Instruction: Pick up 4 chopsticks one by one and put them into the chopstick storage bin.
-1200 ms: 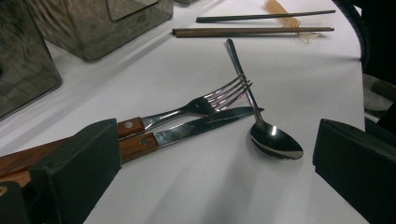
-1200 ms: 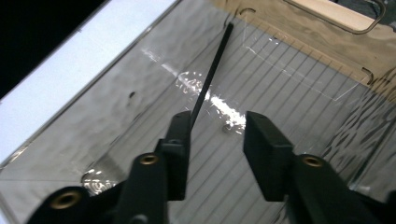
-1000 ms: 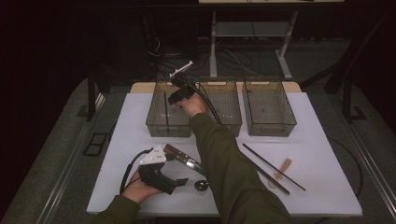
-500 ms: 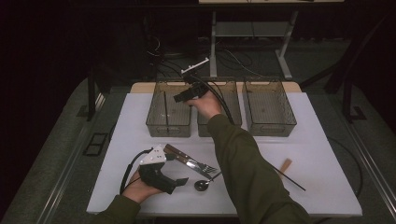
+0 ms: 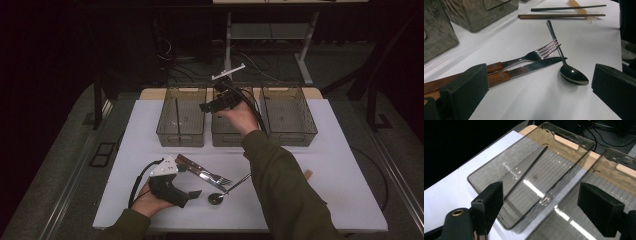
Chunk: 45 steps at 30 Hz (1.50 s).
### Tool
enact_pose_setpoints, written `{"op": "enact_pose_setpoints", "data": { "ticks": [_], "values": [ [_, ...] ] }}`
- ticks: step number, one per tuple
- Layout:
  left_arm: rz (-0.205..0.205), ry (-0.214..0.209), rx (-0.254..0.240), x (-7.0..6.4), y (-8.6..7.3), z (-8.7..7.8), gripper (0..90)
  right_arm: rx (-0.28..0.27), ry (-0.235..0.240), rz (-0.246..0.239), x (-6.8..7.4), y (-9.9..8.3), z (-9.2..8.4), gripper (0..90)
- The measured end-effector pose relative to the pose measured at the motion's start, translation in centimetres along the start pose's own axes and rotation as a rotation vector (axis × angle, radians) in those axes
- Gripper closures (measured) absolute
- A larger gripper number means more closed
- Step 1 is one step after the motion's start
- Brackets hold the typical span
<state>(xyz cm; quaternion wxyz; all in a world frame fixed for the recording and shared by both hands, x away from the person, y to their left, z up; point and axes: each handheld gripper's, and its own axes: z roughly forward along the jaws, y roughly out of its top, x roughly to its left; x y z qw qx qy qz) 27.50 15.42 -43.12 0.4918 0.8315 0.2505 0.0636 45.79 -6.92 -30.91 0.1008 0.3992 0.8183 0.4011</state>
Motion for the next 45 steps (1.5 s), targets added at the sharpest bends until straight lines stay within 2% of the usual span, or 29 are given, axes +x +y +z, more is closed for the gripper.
{"op": "enact_pose_setpoints", "data": {
  "ticks": [7, 15, 24, 40, 45],
  "values": [
    [-0.003, 0.000, 0.000, 0.1, 0.0, 0.0, 0.0, -0.013, -0.009, -0.010, -0.5, -1.5, -1.5, 20.3],
    [-0.007, 0.002, 0.008, 0.1, 0.0, -0.1, 0.0, -0.032, 0.029, -0.017, -1.2, -3.5, -3.0, 18.7],
    [-0.009, 0.004, 0.012, 0.3, -0.1, -0.2, 0.0, -0.022, 0.041, -0.007, -2.2, -5.9, -4.8, 13.9],
    [-0.009, -0.002, 0.011, 0.4, -0.1, -0.2, 0.0, -0.023, 0.059, -0.037, -3.7, -10.8, -7.4, 12.4],
    [-0.010, -0.003, 0.009, 0.3, -0.1, -0.1, 0.0, -0.029, 0.070, -0.020, -4.5, -12.7, -7.9, 13.3]
  ]
}}
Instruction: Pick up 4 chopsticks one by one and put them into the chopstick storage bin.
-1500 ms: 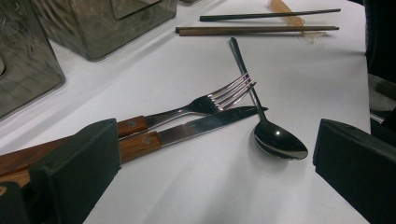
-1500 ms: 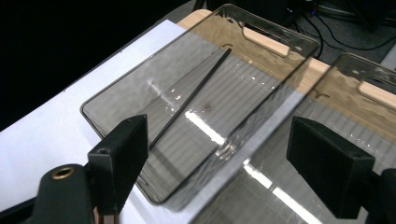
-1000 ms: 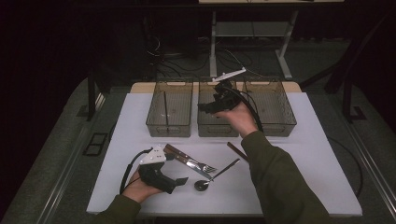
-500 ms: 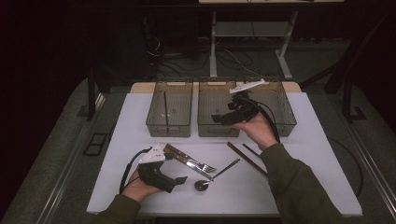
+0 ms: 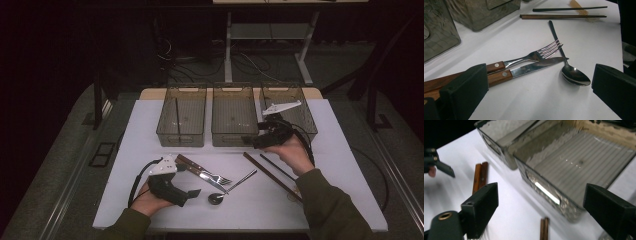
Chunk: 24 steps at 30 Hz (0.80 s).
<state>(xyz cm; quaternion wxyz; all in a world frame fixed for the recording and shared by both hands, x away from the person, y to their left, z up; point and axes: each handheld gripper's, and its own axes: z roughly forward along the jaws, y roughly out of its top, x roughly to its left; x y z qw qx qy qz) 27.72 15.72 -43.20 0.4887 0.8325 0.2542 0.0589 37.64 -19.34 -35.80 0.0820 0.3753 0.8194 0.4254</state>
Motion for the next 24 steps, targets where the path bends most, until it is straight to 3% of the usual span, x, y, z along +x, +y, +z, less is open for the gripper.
{"op": "enact_pose_setpoints", "data": {
  "ticks": [7, 21, 24],
  "values": [
    [0.002, 0.001, 0.001, 0.0, 0.0, 0.0, 0.0, 0.001, 0.004, 0.020, -0.9, -2.8, -1.1, 14.6],
    [-0.003, 0.016, 0.001, 0.1, -0.1, -0.1, 0.0, 0.012, -0.013, 0.023, -1.7, -6.2, -3.7, 18.6],
    [-0.003, 0.021, -0.007, 0.2, -0.1, -0.2, 0.0, 0.004, -0.011, 0.026, -1.9, -7.0, -4.6, 23.5]
  ]
}}
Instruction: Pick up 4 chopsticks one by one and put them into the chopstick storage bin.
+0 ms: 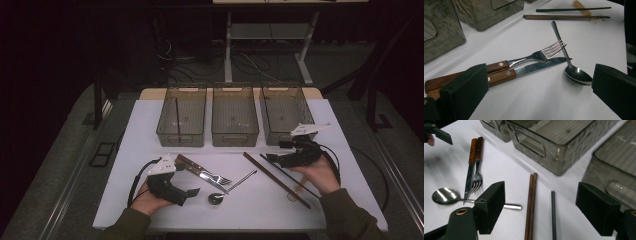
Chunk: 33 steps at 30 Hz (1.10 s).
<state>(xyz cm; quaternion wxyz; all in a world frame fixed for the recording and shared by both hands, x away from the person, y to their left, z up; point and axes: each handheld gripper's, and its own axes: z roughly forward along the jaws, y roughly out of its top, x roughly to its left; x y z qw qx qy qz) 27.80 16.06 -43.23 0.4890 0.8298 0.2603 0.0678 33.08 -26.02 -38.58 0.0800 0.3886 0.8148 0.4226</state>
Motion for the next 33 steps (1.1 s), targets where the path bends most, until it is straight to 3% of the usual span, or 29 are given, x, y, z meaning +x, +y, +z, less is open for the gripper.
{"op": "enact_pose_setpoints", "data": {
  "ticks": [8, 15, 26, 33],
  "values": [
    [0.002, 0.001, 0.011, -0.1, 0.0, 0.1, 0.0, 0.008, -0.018, 0.019, -1.1, -2.6, -2.6, 29.8],
    [0.008, 0.007, 0.012, -0.2, 0.0, 0.0, 0.0, 0.025, -0.023, 0.022, -1.4, -4.2, -3.9, 36.0],
    [0.017, 0.014, 0.020, -0.3, -0.1, 0.2, 0.0, 0.077, -0.028, 0.018, -1.9, -6.6, -4.2, 57.7],
    [0.011, 0.016, 0.012, -0.3, -0.1, 0.1, 0.0, 0.162, -0.022, 0.004, -2.0, -7.1, -3.2, 70.5]
  ]
}}
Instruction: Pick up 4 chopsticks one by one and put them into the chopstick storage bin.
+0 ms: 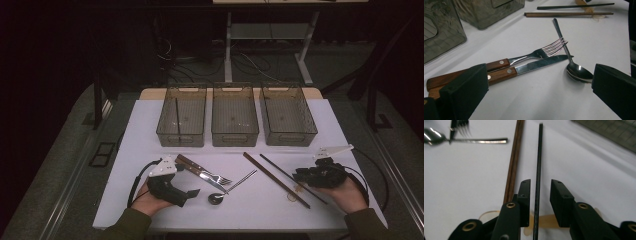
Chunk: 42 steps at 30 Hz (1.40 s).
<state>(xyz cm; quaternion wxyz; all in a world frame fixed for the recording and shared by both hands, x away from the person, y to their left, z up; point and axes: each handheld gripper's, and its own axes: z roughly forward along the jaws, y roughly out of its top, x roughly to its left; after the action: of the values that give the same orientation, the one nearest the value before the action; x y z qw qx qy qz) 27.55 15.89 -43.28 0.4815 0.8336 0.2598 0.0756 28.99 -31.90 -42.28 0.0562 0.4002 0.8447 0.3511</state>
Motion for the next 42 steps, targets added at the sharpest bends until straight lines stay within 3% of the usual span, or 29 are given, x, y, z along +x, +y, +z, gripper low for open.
{"op": "enact_pose_setpoints", "data": {
  "ticks": [5, 19, 27, 42],
  "values": [
    [0.002, -0.003, 0.003, 0.0, 0.0, 0.0, 0.0, 0.043, -0.002, -0.016, 0.2, 0.0, 0.4, 77.0],
    [0.003, -0.003, 0.003, -0.1, 0.0, 0.0, 0.0, 0.112, -0.026, -0.027, 0.4, -0.2, 1.8, 81.8],
    [0.003, -0.002, 0.003, 0.0, 0.0, 0.1, 0.0, 0.109, -0.045, -0.037, 0.5, -0.1, 2.0, 84.7],
    [0.006, -0.004, 0.005, 0.0, 0.0, 0.1, 0.0, 0.065, -0.033, -0.042, 0.3, 0.2, 1.0, 85.1]
  ]
}}
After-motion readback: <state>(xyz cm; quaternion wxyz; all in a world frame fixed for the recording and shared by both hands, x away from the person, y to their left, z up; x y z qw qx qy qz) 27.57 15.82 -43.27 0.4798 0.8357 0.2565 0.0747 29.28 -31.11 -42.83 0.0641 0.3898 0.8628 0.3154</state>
